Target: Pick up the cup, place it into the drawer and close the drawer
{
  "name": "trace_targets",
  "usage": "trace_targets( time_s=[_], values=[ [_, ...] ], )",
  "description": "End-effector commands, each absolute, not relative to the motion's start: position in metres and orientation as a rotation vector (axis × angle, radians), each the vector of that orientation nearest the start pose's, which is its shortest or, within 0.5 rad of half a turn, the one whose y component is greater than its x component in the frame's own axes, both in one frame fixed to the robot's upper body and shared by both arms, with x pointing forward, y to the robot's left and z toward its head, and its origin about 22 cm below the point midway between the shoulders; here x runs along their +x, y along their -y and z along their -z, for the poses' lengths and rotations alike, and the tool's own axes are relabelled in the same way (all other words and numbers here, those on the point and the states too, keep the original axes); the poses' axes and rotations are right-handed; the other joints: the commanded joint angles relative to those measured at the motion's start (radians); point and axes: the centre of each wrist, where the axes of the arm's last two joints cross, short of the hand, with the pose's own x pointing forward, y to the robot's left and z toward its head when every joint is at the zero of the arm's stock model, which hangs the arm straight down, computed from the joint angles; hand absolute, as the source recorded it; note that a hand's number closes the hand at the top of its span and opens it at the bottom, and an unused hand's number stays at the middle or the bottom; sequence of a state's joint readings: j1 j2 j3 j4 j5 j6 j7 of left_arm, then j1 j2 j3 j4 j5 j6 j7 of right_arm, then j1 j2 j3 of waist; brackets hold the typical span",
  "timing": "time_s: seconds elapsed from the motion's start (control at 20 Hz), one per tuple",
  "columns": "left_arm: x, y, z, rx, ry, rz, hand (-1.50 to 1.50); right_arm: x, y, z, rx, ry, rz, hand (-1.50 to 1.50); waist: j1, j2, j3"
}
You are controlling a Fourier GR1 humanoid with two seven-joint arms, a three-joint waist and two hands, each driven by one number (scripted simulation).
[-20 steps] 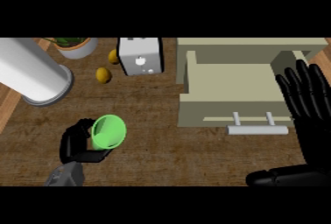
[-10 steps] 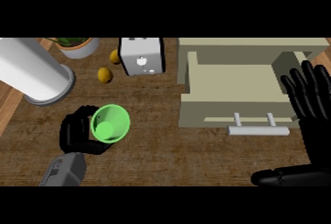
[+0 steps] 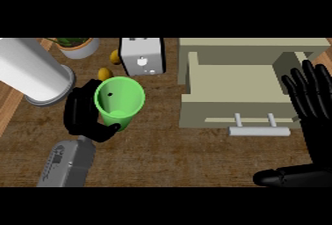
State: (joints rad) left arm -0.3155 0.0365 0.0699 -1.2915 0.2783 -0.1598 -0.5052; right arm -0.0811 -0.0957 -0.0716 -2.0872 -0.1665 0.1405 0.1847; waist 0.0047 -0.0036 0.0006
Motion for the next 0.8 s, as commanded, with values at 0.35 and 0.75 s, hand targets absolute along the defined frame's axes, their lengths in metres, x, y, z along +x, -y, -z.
trace_targets(
  time_s=[0.35, 0.75],
  values=[
    [0.351, -0.159, -0.119, -0.381, 2.115, -0.056, 1.5, 0.225, 0.26, -0.138, 0.144, 1.997, -0.126, -1.5, -0.01, 0.004, 0.0],
    [0.379, -0.116, -0.167, -0.328, 2.111, 0.001, 1.5, 0.226, 0.235, -0.13, 0.129, 1.975, -0.148, -1.5, -0.012, 0.005, 0.0]
  ],
)
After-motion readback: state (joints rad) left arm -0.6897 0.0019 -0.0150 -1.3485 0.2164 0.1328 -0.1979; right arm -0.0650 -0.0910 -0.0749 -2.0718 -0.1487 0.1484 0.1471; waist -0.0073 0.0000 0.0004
